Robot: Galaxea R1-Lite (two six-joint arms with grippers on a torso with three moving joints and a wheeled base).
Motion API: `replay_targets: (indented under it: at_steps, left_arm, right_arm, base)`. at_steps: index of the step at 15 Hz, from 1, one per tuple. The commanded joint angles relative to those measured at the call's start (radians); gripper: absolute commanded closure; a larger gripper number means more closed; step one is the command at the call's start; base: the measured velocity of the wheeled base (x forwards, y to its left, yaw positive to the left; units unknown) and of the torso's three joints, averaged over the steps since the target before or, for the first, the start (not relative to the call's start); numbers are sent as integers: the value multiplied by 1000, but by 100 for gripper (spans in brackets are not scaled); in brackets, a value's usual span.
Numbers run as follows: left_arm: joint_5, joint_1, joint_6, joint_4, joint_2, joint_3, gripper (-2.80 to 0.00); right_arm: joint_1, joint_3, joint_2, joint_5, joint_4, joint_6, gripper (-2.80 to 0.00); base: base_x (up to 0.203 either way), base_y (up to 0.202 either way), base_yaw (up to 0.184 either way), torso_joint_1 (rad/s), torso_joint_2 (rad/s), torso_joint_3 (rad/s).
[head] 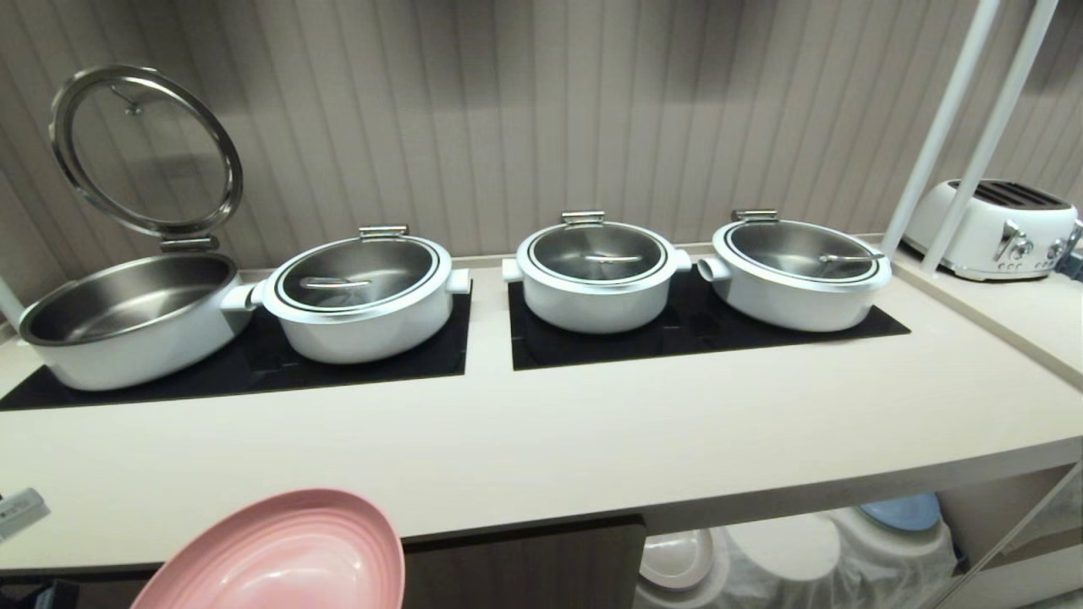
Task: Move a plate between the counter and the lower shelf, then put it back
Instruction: Put the plate in the cupboard
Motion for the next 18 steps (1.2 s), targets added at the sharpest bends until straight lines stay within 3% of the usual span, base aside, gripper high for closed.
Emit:
replay_targets:
  at_steps: [1, 18]
  left_arm:
    - [-2, 0, -1, 5, -10, 0, 0]
    - [-2, 1, -2, 26, -41, 2, 0]
  right_arm:
    - [0, 0, 0, 0, 0, 0, 0]
    - [0, 0, 0, 0, 0, 0, 0]
  base:
    - [0, 0, 0, 0, 0, 0]
    - [0, -7, 0, 0, 0, 0]
